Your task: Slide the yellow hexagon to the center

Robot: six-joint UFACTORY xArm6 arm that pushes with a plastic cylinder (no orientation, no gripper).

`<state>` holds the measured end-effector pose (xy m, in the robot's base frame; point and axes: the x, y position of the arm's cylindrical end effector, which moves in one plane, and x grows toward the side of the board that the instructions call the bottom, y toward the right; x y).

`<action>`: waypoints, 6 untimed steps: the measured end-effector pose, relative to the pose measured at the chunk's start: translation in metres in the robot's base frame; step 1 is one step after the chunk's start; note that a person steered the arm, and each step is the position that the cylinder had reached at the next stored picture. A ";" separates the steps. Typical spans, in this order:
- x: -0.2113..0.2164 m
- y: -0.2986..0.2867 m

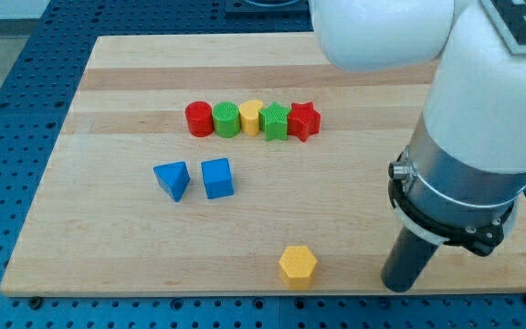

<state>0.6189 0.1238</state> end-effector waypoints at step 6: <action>0.000 -0.061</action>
<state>0.6188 0.0632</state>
